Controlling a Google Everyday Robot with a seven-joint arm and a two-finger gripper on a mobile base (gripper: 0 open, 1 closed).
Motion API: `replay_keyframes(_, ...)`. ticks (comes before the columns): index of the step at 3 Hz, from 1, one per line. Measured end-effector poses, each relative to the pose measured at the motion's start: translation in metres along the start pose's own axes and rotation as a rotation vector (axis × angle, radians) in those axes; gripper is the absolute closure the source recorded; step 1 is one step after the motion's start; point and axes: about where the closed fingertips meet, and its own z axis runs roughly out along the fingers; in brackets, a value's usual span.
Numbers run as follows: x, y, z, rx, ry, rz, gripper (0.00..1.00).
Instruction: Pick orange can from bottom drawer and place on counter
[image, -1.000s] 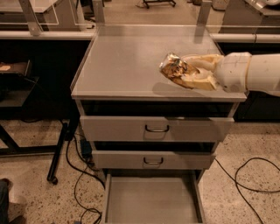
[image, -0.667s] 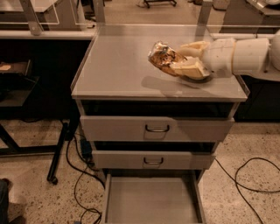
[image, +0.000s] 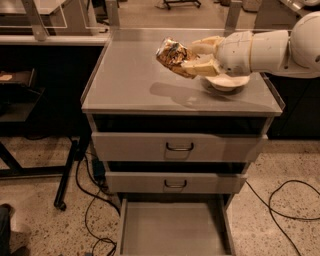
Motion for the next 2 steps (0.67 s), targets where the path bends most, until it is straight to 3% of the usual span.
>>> replay_keyframes(1, -0.003, -0.006, 0.011, -0.029, 0.010, 0.005, 1.00)
replay_keyframes(2, -0.006, -0.014, 0.034, -0.092, 0.018, 0.010, 1.00)
